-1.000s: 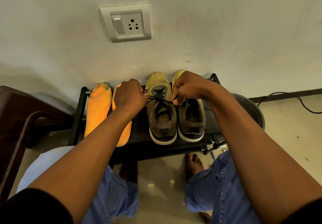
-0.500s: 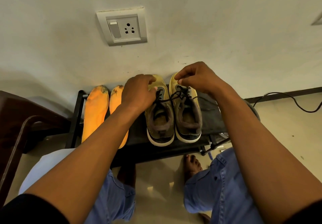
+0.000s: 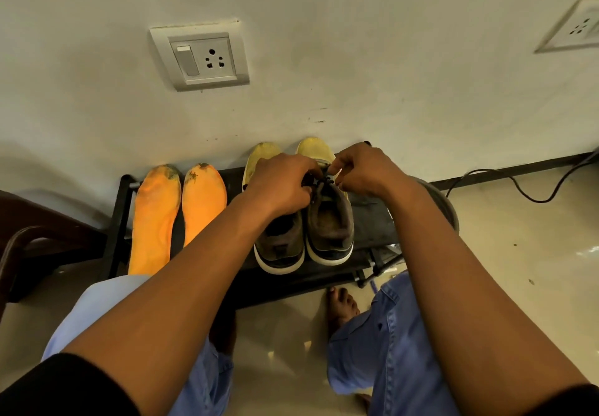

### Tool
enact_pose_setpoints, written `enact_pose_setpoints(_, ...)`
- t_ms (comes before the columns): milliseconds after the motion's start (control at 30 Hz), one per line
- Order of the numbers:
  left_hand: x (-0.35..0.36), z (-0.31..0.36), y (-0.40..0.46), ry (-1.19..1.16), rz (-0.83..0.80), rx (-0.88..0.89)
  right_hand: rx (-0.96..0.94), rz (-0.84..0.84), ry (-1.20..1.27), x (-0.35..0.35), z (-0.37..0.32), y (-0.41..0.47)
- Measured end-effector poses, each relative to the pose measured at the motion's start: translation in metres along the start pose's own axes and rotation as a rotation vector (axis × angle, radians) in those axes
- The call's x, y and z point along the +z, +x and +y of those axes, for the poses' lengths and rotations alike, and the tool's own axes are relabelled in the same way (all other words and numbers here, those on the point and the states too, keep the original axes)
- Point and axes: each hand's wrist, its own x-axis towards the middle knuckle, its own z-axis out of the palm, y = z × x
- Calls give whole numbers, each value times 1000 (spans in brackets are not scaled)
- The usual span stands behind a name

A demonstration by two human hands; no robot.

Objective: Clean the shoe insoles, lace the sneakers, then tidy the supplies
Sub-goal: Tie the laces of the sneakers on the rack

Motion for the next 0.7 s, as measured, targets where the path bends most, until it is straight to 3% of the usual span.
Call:
enact_pose_setpoints(400, 2, 3, 3, 56, -27, -86, 119, 155, -63, 18, 3, -22)
enact_pose_setpoints(500, 4, 4, 10, -54, -90, -159, 142, 160, -9, 17, 5, -21)
enact_pose_setpoints(700, 3, 1, 17, -251, -15, -176, 192, 105, 36, 6, 10, -10)
